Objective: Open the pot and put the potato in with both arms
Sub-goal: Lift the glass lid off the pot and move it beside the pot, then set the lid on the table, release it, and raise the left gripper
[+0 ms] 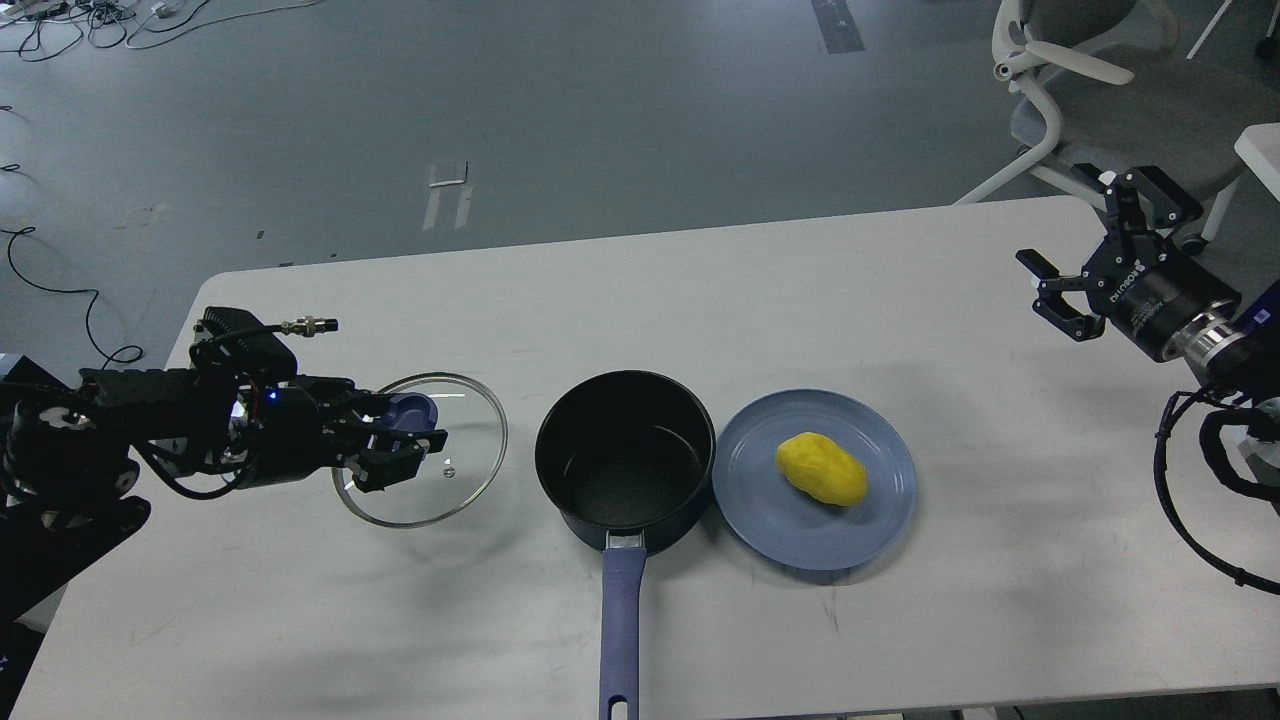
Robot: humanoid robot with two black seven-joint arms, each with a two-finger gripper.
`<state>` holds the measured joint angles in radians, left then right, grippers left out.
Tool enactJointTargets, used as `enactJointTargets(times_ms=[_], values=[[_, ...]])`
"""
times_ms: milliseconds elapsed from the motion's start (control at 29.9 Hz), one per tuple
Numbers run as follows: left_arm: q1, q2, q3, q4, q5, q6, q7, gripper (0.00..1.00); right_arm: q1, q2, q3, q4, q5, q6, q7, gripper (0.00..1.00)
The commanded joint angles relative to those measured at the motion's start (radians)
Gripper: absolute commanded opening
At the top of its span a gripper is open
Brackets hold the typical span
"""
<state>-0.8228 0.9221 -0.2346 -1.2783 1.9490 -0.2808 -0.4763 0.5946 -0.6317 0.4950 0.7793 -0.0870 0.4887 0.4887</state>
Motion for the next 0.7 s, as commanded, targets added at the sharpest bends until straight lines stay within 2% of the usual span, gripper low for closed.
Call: enactJointTargets(times_ms=[0,200,668], values=[[0.016,-0.014,0.000,0.037,0.002,0.019,-0.001,0.43,0.001,-0.003,0.002,0.000,0.001,0.000,0.000,1.00],[0.085,-0.041,-0.002,0.074,0.010,0.048,0.001,0.43,-0.007,-0.003,0.002,0.000,0.001,0.000,0.000,1.00],[0.105,-0.071,-0.002,0.160,0.011,0.072,0.001,0.46,-0.007,-0.003,0.002,0.002,0.001,0.000,0.000,1.00]])
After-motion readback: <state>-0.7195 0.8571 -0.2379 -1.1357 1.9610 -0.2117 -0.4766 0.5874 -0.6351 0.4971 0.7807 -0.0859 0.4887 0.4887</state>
